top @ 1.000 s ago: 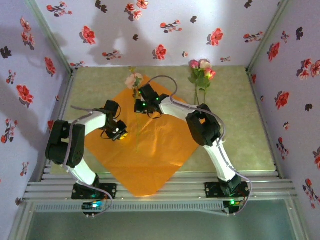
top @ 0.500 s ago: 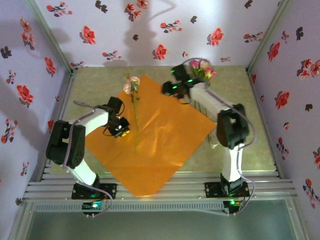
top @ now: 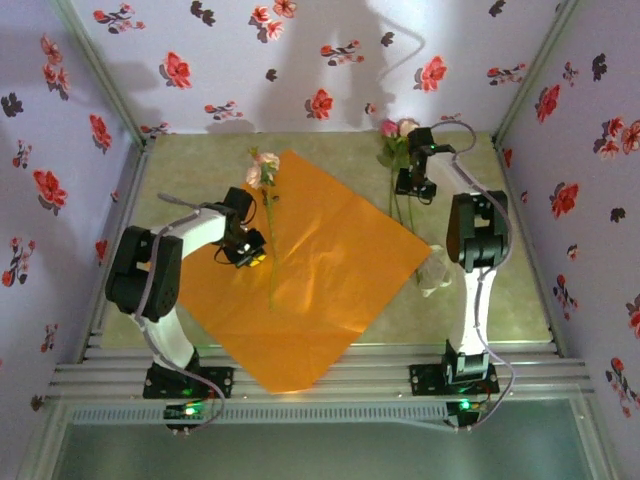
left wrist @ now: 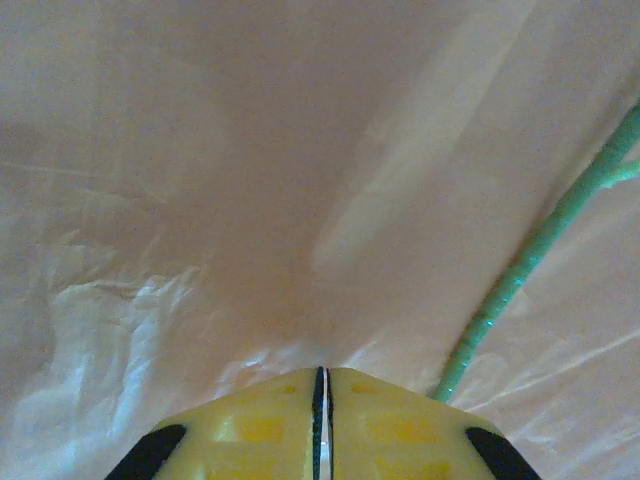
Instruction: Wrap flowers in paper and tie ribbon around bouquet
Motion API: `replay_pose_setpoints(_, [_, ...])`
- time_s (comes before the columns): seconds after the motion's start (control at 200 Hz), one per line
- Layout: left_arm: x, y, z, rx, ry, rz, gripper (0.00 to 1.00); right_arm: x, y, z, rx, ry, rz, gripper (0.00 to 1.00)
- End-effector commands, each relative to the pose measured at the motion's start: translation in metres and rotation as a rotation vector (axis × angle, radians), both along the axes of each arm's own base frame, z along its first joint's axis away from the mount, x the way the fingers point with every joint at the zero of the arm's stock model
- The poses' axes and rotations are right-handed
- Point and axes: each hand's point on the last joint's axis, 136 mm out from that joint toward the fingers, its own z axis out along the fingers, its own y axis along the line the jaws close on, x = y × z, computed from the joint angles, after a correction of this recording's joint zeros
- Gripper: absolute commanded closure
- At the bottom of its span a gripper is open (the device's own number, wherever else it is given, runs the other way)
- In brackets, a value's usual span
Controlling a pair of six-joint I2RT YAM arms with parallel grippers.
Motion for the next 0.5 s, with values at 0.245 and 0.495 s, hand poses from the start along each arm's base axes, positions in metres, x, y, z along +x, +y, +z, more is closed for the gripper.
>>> replay_pose_setpoints(0.245, [-0.014, 0.007, -0.012, 0.023, 0.033, -0.014, 0.89, -0.005, -0.013, -0.028, -0.107, 0.097, 0.026, 0.75])
replay_pose_setpoints(0.495, [-0.017, 0.009, -0.014, 0.02, 0.044, -0.013, 0.9, 0.013, -0.065, 0.074, -0.402, -0.158, -0.058, 1.0])
